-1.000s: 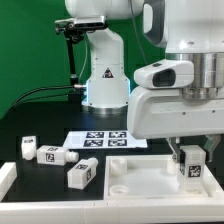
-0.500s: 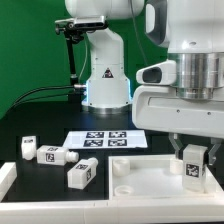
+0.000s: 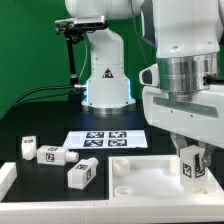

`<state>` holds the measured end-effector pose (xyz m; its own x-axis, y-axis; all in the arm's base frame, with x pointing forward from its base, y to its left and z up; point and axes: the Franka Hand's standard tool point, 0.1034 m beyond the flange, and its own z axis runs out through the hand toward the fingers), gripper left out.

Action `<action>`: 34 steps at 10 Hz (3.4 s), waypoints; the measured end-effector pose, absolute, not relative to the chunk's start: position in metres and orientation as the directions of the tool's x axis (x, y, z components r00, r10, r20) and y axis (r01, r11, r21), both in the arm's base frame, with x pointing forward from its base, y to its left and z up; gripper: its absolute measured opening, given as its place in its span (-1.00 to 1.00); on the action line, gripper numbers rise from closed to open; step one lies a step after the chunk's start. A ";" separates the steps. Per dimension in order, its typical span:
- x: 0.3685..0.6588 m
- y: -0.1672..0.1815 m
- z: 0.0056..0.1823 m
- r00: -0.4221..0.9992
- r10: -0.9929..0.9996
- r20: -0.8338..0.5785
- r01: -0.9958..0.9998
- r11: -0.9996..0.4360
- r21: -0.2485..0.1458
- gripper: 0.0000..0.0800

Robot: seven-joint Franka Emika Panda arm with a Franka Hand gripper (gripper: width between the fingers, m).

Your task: Assemble one leg

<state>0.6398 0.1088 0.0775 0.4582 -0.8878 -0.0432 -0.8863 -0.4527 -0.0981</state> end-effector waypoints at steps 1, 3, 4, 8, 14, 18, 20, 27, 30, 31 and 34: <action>0.640 0.109 0.078 0.482 -0.876 -0.039 -0.874 -0.476 -0.098 -0.03; 0.640 0.112 0.080 0.702 -0.712 -0.016 -0.710 -0.698 -0.095 0.41; 0.640 0.113 0.080 0.769 -0.639 -0.009 -0.636 -0.765 -0.097 0.58; 0.637 0.116 0.081 0.751 -0.660 0.020 -0.653 -0.747 -0.120 0.62; 0.640 0.116 0.080 0.920 -0.387 0.065 -0.380 -0.920 -0.101 0.62; 0.639 0.118 0.078 0.993 0.059 0.104 0.061 -0.998 -0.017 0.62; 0.639 0.117 0.077 0.978 0.179 0.103 0.181 -0.983 -0.006 0.62; 0.639 0.115 0.077 0.936 -0.338 0.103 -0.334 -0.941 -0.053 -0.29; 0.637 0.115 0.075 0.665 -0.743 0.073 -0.737 -0.669 -0.096 -0.29; 0.637 0.115 0.074 0.505 -0.862 0.038 -0.855 -0.505 -0.118 -0.29; 0.636 0.114 0.074 0.408 -0.913 0.010 -0.904 -0.406 -0.137 -0.28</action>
Offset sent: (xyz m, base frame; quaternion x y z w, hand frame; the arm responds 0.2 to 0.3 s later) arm -0.0047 0.0229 0.0074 0.0108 -0.0695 -0.2367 0.9690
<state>0.6361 0.1140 0.0741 0.4084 -0.9128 0.0103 -0.9037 -0.4059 -0.1366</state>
